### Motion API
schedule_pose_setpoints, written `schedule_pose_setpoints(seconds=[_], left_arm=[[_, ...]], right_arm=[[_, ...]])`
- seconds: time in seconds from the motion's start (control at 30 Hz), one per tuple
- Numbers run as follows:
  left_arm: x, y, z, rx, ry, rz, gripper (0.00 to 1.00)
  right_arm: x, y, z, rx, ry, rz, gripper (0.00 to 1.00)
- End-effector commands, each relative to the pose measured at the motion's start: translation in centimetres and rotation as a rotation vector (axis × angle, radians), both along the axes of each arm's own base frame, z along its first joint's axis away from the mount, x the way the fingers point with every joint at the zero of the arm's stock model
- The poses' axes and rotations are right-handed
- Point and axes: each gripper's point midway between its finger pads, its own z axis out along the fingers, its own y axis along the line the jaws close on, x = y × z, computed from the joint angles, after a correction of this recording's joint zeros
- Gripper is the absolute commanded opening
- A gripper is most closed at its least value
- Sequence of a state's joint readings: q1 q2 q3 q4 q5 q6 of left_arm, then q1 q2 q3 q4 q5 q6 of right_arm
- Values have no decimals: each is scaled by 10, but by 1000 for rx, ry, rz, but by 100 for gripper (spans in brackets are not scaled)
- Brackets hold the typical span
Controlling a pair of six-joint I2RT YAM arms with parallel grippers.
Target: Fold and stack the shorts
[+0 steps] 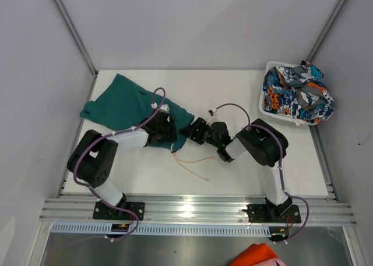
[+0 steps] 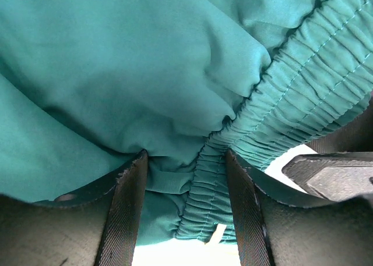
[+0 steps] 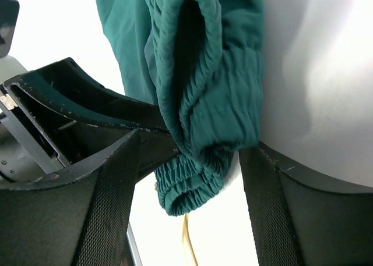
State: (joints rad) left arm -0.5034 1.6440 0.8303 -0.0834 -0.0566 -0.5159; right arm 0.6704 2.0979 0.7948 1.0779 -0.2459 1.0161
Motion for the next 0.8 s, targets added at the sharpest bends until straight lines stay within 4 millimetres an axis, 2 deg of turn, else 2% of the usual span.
schedule_pose_setpoints(seconds=[0.0, 0.07, 0.23, 0.43, 0.77], left_arm=[[-29, 10, -29, 33, 118, -3, 58], [-28, 10, -29, 30, 114, -2, 58], [-29, 11, -29, 28, 112, 2, 57], [-28, 10, -28, 27, 107, 0, 56], [-31, 10, -29, 24, 111, -9, 56]], right_arm=[[-15, -11, -31, -55, 115, -52, 69], [-22, -8, -31, -43, 124, -45, 71], [-40, -13, -48, -54, 209, -101, 73], [-54, -12, -54, -83, 223, -120, 76], [-31, -3, -52, -61, 176, -148, 80]])
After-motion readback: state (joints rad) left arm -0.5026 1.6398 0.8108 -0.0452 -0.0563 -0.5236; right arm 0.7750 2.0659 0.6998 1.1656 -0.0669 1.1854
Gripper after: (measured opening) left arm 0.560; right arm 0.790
